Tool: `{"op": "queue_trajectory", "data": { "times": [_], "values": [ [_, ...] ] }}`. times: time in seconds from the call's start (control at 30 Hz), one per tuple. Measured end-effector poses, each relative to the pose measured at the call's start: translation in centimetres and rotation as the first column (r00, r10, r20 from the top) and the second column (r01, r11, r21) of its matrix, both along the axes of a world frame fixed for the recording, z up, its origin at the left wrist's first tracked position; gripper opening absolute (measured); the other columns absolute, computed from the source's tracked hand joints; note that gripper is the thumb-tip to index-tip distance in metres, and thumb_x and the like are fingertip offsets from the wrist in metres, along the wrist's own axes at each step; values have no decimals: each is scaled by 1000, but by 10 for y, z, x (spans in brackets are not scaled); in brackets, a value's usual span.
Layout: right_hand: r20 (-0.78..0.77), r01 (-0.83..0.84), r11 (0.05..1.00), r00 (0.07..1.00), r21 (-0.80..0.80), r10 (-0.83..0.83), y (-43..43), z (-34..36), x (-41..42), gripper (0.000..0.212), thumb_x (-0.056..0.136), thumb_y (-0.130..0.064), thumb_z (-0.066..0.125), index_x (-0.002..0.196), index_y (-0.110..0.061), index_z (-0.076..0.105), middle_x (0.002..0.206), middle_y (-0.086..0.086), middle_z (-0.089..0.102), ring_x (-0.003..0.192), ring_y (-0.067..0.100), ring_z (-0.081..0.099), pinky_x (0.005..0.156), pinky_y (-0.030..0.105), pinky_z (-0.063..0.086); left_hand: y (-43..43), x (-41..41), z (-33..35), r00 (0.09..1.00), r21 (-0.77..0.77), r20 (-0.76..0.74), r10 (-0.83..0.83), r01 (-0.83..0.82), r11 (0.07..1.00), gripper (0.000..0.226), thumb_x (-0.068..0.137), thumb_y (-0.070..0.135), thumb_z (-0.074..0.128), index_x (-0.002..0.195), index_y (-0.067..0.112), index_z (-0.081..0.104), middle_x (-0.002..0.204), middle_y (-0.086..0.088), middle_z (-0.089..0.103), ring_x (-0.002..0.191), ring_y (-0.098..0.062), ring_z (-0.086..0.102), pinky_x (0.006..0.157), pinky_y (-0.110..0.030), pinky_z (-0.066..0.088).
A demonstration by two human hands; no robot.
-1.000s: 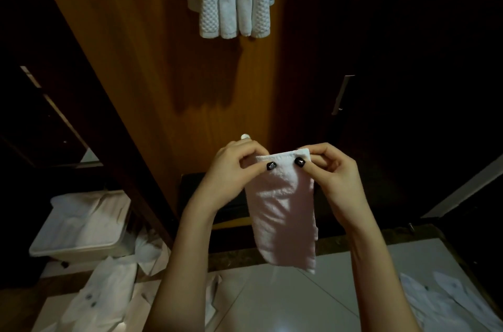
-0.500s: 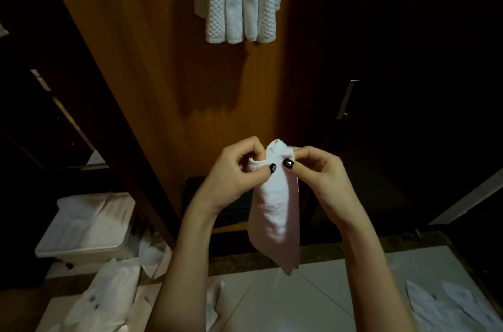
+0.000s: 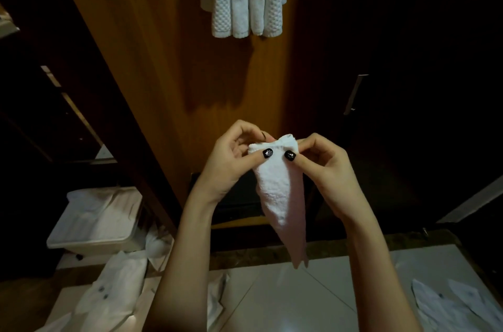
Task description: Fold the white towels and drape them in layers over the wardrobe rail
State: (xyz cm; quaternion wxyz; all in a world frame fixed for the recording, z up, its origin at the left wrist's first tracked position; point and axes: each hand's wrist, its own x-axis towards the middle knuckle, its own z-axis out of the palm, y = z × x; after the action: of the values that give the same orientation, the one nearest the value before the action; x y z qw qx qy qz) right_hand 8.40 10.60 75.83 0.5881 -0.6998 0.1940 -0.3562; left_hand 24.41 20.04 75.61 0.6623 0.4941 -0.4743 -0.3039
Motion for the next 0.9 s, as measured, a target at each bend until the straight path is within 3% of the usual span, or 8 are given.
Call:
{"op": "queue_trajectory", "data": {
  "times": [0.17, 0.27, 0.33, 0.43, 0.6, 0.7, 0.8, 0.9],
  "values": [
    [-8, 84, 991, 996, -100, -86, -2, -3, -1, 18, 88, -11, 68, 87, 6, 62, 88, 22, 63, 90, 36, 62, 79, 43, 53, -1, -8, 5, 1000, 42, 7, 1, -1, 999, 34, 85, -1, 65, 110, 17, 52, 102, -6, 68, 96, -15, 67, 77, -24, 52],
    [-6, 161, 978, 987, -136, -163, -2, -5, 1, 15, 90, -11, 66, 86, 3, 63, 86, 17, 63, 87, 31, 63, 77, 40, 53, -3, -14, 5, 997, 1, 42, 58, -58, 998, 37, 86, 0, 66, 114, 21, 55, 119, -4, 63, 111, -15, 63, 83, -24, 51],
    [17, 220, 968, 975, -119, -220, -3, -5, 2, 11, 91, -10, 66, 86, 0, 64, 85, 13, 66, 85, 25, 65, 76, 37, 53, -3, -20, 5, 997, 9, 76, 9, -9, 1000, 46, 87, -4, 63, 121, 26, 57, 126, 8, 61, 119, -5, 57, 87, -18, 48],
    [44, 273, 961, 962, -50, -271, -7, -3, 1, 7, 90, -11, 67, 84, -8, 68, 81, 2, 70, 80, 12, 67, 71, 24, 54, -3, -27, -1, 991, 36, 134, -31, 27, 999, 47, 89, -6, 60, 120, 30, 59, 115, 25, 64, 116, 7, 55, 89, -10, 44],
    [39, 236, 971, 971, -22, -235, -9, -1, 2, 6, 91, -15, 65, 87, -13, 69, 84, -1, 71, 85, 14, 68, 75, 27, 55, -12, -26, -6, 965, 16, 232, 126, -133, 991, 30, 90, -4, 60, 98, 24, 70, 110, 1, 67, 107, -2, 60, 87, -14, 45],
    [-20, 149, 988, 988, -50, -150, -16, 1, 0, 22, 97, -22, 57, 93, -2, 66, 91, 13, 67, 88, 24, 65, 79, 36, 53, -19, -24, 2, 912, -34, 357, 202, -203, 978, 28, 92, -2, 55, 102, 21, 66, 111, 0, 64, 106, 0, 57, 88, -11, 42],
    [-125, 22, 998, 992, -62, -29, -22, -2, -1, 39, 94, -33, 55, 92, 5, 62, 86, 15, 61, 82, 17, 57, 75, 32, 46, -28, -16, 12, 862, -43, 446, 242, -250, 967, 24, 96, 1, 50, 106, 22, 58, 115, 2, 59, 108, 6, 51, 90, -6, 36],
    [-226, -3, 999, 974, -52, -9, -24, -12, 2, 28, 92, -33, 63, 98, -6, 71, 96, 8, 71, 90, 14, 67, 82, 34, 53, -41, -8, 21, 856, -64, 415, 309, -311, 948, 22, 97, 5, 50, 108, 24, 55, 118, 3, 56, 110, 4, 49, 94, -10, 37]
  ]
}}
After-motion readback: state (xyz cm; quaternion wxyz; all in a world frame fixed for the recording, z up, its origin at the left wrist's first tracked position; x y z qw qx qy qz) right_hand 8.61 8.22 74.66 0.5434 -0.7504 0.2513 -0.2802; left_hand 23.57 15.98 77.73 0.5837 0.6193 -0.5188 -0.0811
